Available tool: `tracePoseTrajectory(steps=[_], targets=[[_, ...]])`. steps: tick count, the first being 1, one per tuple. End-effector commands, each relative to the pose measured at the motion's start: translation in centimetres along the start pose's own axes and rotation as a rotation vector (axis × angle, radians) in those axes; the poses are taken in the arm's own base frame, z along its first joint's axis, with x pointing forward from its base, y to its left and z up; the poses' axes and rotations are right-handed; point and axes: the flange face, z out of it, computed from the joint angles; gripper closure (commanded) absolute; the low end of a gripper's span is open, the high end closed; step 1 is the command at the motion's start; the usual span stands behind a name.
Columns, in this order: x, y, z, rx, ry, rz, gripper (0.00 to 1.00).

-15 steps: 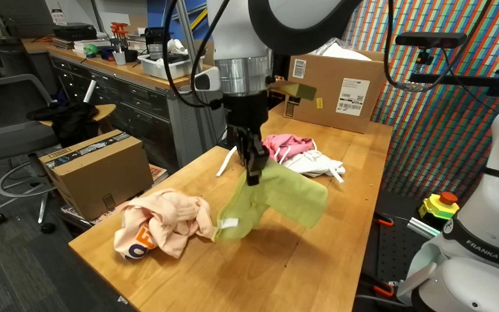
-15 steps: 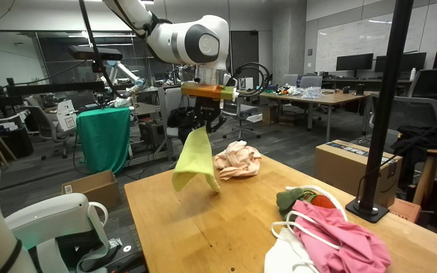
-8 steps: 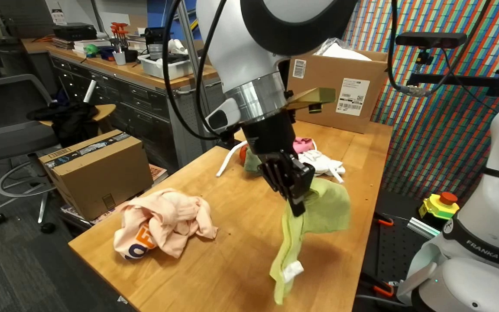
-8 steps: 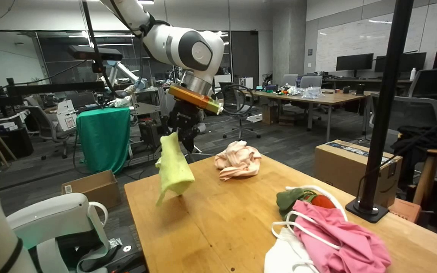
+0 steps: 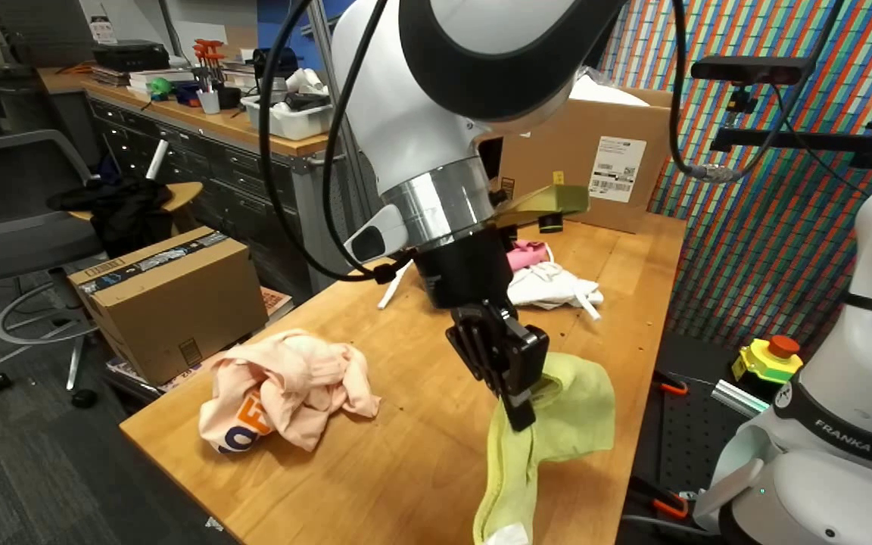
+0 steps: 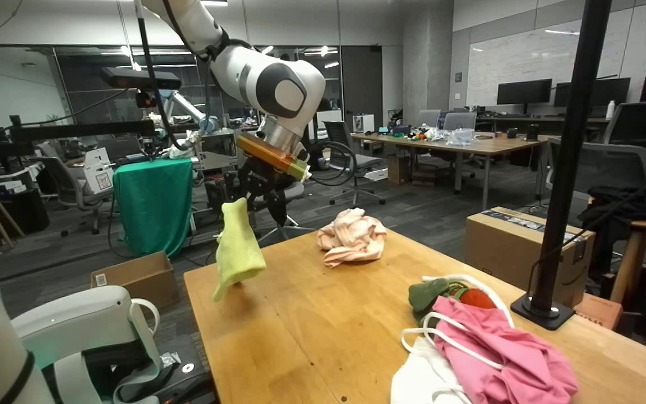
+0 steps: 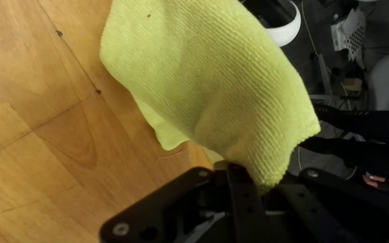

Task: Move the peach shirt and green towel to the left then move the green towel towards you, then move the pink shirt to the right, then move the white towel to the right, move one rope towards you

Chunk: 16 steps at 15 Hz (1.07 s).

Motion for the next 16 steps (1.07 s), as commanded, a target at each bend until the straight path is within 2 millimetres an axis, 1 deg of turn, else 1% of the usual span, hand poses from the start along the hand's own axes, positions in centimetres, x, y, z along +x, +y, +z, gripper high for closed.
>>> tracePoseTrajectory(steps=[1,6,9,10,11,13,15,16], targets=[[1.4,-0.6,0.2,-0.014,0.074,0.048,0.97],[3.0,-0.6,0.6,-0.029,0.191,0.185,0.97],[3.6,-0.7,0.9,-0.04,0.217,0.259,0.96],[3.7,-0.7,1.0,-0.051,0.218,0.268,0.71],[3.7,-0.8,1.1,-0.054,0.21,0.281,0.7],[4.0,-0.6,1.1,-0.061,0.216,0.307,0.56],[4.0,-0.5,1.0,-0.059,0.211,0.325,0.4],[4.0,-0.3,1.0,-0.067,0.217,0.337,0.33]])
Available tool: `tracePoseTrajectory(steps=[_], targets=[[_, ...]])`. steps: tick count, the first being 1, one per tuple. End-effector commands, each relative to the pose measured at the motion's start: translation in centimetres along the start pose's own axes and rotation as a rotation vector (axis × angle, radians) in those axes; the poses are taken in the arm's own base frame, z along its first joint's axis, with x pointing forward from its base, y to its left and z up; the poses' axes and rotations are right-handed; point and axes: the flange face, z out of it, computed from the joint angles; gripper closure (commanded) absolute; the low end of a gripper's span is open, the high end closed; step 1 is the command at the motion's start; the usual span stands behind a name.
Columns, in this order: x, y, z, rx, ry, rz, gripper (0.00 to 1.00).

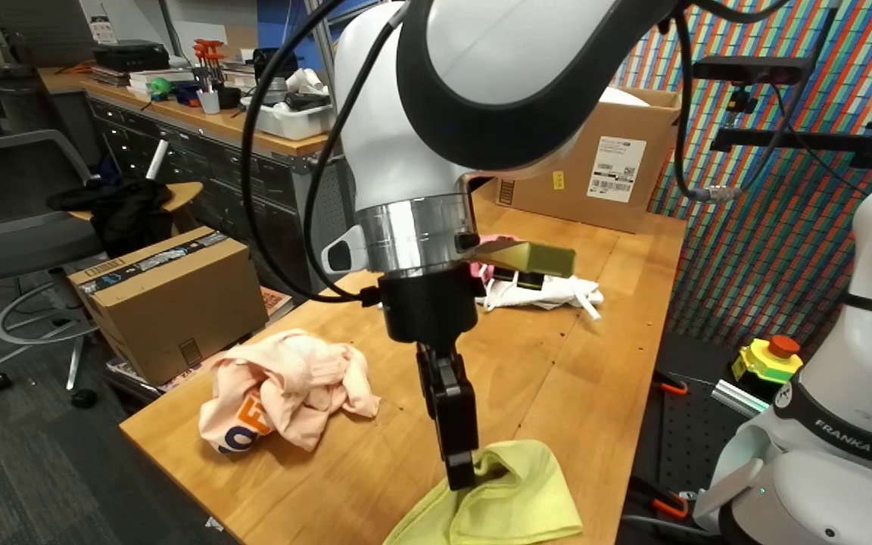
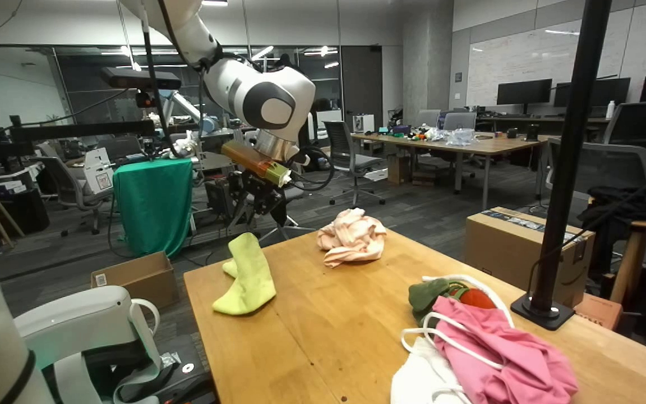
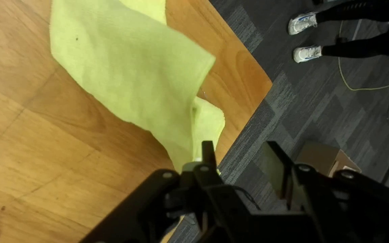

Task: Move the peach shirt and green towel to the left then move the green towel towards you, then move the pink shirt to the right, then move the white towel to the right, move one rope towards you

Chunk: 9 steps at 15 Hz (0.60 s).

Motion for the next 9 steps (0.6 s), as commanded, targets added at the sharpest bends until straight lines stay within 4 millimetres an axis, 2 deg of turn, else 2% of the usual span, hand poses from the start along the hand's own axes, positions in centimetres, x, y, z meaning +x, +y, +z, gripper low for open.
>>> tracePoseTrajectory(steps=[1,4,9], targets=[[0.4,0.0,-0.4,-0.036,0.029,0.046,0.25],[0.4,1.6,-1.4,-0.099,0.037,0.082,0.03],[-1.0,6.2,-4.7,-0.217,0.092,0.167,0.0]])
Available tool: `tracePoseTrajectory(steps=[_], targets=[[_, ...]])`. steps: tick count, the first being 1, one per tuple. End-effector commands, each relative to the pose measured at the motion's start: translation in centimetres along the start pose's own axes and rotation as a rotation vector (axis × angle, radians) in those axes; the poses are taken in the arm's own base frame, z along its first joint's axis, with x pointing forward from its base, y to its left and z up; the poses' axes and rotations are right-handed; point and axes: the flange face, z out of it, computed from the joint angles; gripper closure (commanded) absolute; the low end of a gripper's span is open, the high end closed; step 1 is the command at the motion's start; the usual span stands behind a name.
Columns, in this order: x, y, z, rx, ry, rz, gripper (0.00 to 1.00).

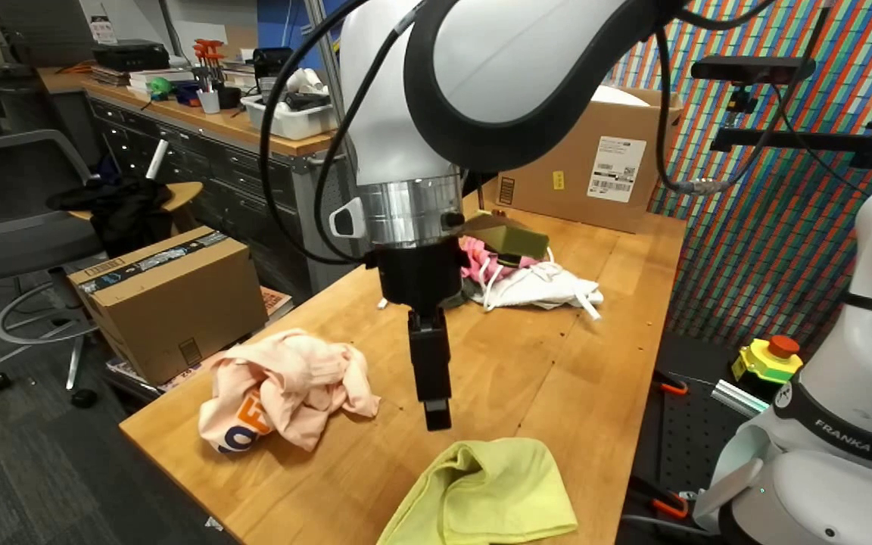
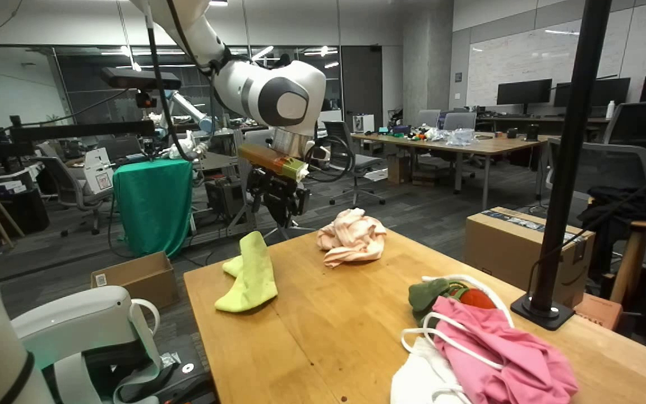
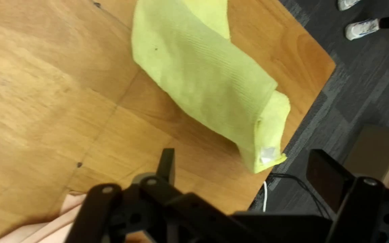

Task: Move the peach shirt and green towel to the left then move the green towel towards you, then move the pink shirt to the right, then move the white towel to the right, move one rope towards you

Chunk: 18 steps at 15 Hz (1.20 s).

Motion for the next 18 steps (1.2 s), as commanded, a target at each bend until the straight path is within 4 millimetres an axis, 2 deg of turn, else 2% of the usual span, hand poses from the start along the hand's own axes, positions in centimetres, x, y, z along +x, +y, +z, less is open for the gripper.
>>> tracePoseTrajectory(steps=[1,7,11,17,18], targets=[[-0.6,3.8,-2.5,-0.1,0.075,0.075,0.0],[-1.8,12.4,-4.7,-0.325,0.161,0.22,0.0],[-3.5,17.6,-5.7,-0.416,0.184,0.377,0.0],[-8.6,24.6,-8.1,-0.449,0.229,0.648,0.0],[-9.2,25.7,-8.0,-0.452,0.236,0.686,0.0]])
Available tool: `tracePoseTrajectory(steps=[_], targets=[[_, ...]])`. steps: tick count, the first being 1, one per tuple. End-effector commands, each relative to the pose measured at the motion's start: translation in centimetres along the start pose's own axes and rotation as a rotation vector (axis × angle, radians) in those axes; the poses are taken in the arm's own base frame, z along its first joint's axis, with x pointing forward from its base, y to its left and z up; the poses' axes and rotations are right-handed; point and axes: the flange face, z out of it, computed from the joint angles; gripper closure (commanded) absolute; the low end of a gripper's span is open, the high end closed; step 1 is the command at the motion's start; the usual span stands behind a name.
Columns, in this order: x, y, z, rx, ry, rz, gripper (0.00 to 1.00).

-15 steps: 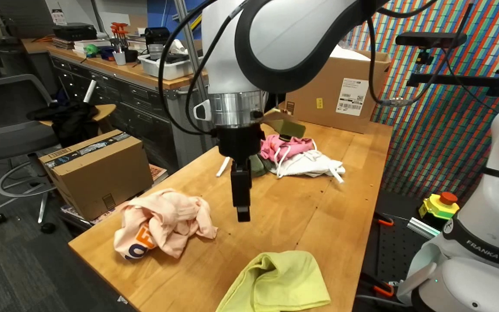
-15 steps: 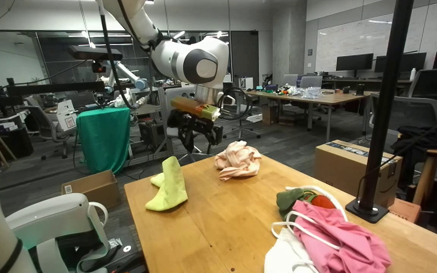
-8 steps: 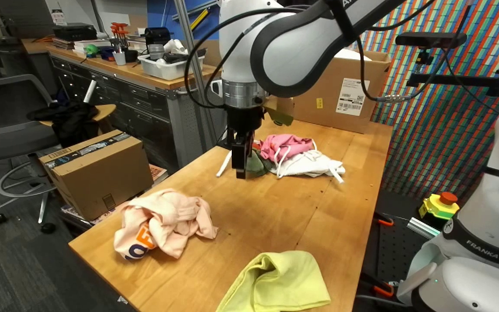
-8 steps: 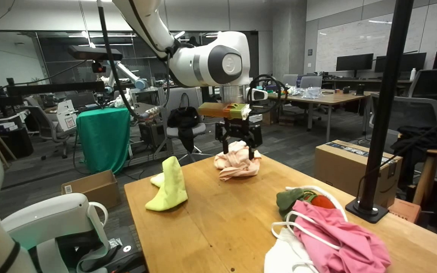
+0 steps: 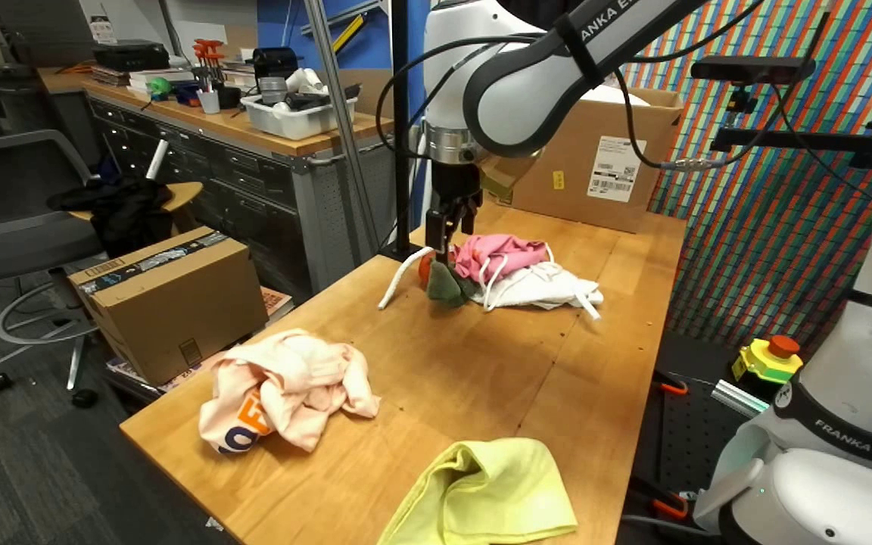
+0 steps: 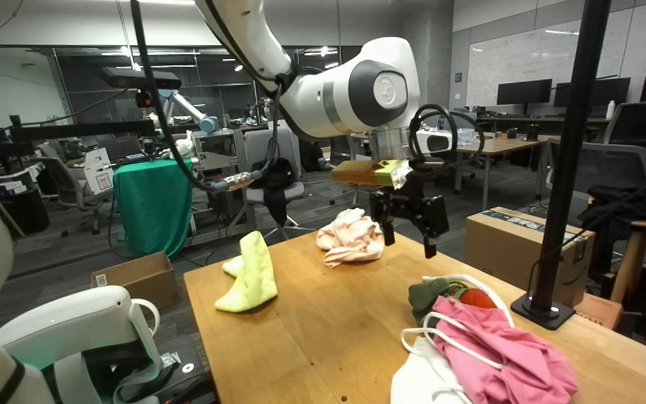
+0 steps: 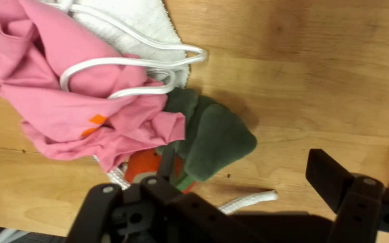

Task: Move the peach shirt and green towel to the left then move the green towel towards you, then move the pink shirt to the right, then move the white towel to the right, move one rope towards you

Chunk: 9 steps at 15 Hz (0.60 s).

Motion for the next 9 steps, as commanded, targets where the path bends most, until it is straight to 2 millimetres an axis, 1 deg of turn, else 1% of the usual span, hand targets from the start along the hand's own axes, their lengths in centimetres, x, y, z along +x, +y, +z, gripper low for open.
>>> tracePoseTrajectory(steps=[1,3,5,9], targets=[[-0.7,4.1,-0.1,-0.033,0.02,0.143,0.0],[-0.8,6.1,0.9,-0.049,0.022,0.229,0.0],[-0.8,7.6,1.7,-0.069,0.022,0.309,0.0],[-0.9,9.1,3.4,-0.098,-0.006,0.445,0.0]])
